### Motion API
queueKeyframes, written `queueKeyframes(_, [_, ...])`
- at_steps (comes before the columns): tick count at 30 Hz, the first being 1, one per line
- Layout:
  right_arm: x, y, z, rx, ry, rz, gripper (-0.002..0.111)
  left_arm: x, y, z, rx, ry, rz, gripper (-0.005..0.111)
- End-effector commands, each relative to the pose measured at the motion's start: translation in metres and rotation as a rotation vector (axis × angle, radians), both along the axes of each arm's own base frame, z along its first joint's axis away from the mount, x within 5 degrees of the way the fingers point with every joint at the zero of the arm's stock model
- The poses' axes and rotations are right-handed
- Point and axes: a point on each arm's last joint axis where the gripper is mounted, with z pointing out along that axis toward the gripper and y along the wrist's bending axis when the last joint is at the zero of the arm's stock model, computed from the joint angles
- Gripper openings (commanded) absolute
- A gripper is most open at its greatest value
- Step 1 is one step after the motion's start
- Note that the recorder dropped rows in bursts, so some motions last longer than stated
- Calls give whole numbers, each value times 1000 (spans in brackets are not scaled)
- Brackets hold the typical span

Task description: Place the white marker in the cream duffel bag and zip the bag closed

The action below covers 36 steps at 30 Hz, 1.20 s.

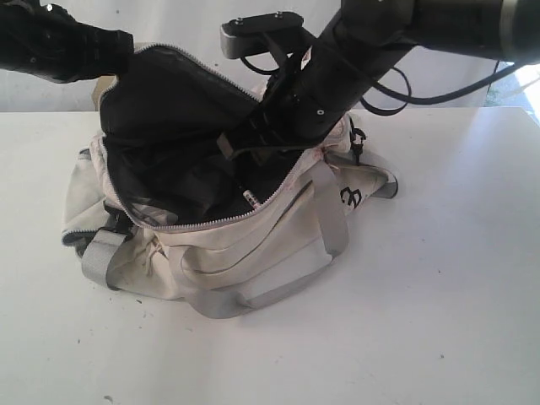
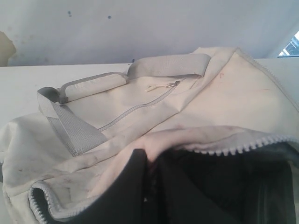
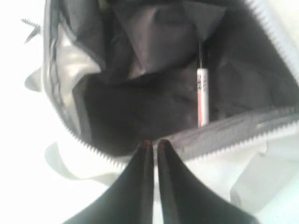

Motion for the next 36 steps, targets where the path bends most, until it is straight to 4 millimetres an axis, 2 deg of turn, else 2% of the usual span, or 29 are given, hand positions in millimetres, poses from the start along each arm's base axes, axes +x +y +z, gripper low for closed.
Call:
queueKeyframes(1, [-12, -12, 12, -63, 39, 20, 0, 0, 1, 4, -18, 2, -3, 0])
queueKeyframes(5, [-17, -22, 12, -162, 66, 11, 0, -3, -1, 3, -5, 22, -32, 0])
queueKeyframes(12, [-13, -46, -11, -289, 114, -64, 0, -10, -5, -3, 49, 68, -138, 0])
queueKeyframes(18, [0, -85, -31, -303, 187, -197, 0, -14, -7, -5, 69, 88, -208, 0])
queueKeyframes(20, [5, -99, -36, -294, 194, -251, 0, -15, -8, -5, 87, 83, -232, 4])
queueKeyframes(22, [9, -111, -41, -287, 193, -288, 0, -16, -8, -6, 101, 78, -254, 12])
queueKeyframes(26, [16, -125, -51, -256, 157, -345, 0, -17, -9, -5, 85, 85, -260, 35])
queueKeyframes(28, [19, -127, -56, -232, 128, -370, 0, -18, -11, -6, 81, 92, -269, 45])
queueKeyframes(33, [25, -126, -67, -213, 109, -386, 0, -20, -12, -6, 49, 134, -267, 78])
queueKeyframes(36, [32, -128, -69, -194, 135, -435, 0, -26, -14, -8, 40, 179, -319, 88])
